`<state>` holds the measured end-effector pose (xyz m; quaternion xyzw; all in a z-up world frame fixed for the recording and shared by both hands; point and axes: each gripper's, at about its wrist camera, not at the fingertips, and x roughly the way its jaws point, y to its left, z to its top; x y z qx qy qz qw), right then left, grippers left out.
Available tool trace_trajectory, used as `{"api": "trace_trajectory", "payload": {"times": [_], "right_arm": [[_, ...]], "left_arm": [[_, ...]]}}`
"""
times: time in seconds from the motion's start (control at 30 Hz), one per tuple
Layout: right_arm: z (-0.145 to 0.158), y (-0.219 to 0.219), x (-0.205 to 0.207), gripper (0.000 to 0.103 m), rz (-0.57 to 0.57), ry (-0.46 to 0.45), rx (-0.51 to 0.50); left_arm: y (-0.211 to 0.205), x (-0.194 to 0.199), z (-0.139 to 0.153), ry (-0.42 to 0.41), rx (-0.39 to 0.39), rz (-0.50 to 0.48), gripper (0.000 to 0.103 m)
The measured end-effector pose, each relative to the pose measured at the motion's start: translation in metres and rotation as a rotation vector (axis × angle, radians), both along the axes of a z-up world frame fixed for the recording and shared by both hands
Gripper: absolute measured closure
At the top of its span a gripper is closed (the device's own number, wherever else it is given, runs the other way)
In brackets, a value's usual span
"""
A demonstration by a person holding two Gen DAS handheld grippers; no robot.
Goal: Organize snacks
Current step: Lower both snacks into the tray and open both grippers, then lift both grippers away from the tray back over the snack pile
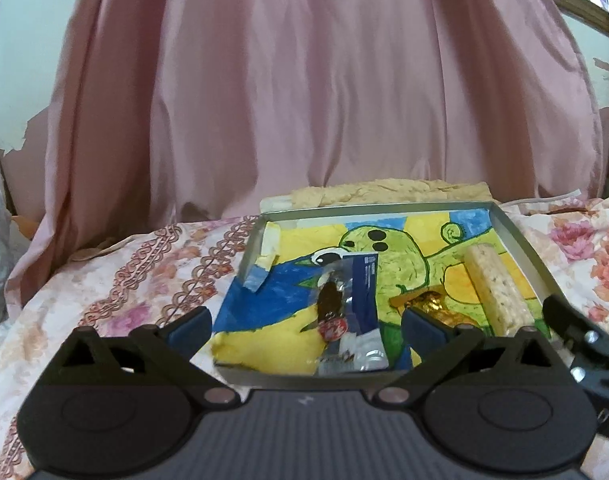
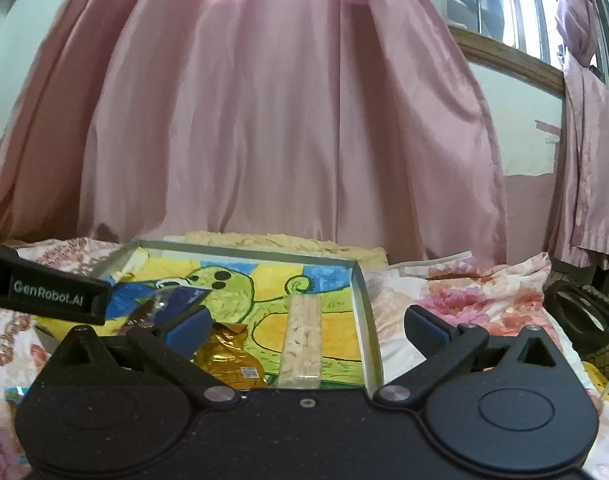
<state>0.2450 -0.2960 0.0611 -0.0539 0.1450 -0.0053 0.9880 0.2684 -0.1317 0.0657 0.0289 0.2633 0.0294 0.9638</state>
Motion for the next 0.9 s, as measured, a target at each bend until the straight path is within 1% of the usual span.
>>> {"api": "trace_trajectory", "payload": {"times": [0.27,0.43,0.6,0.9], "right_arm": [[0.019,0.000,-0.044,0.001,0.003,-0.049,0.038],[0.023,0.003,-0.074,0.001,0.009,-0.067,0.027],[0.020,0.004,-0.103,0.001,0.010,-0.067,0.039],[0.001,0.013,-0.152,0.001,0.018,-0.040,0.031]], "left_arm": [[0.015,-0.045,0.010,-0.013,0.006,0.006,0.001],[0.024,-0.072,0.014,-0.017,0.018,0.009,0.000],[0.031,-0.101,0.011,-0.017,0.029,0.003,0.000],[0.037,-0.145,-0.012,0.006,0.058,-0.025,0.000]]}}
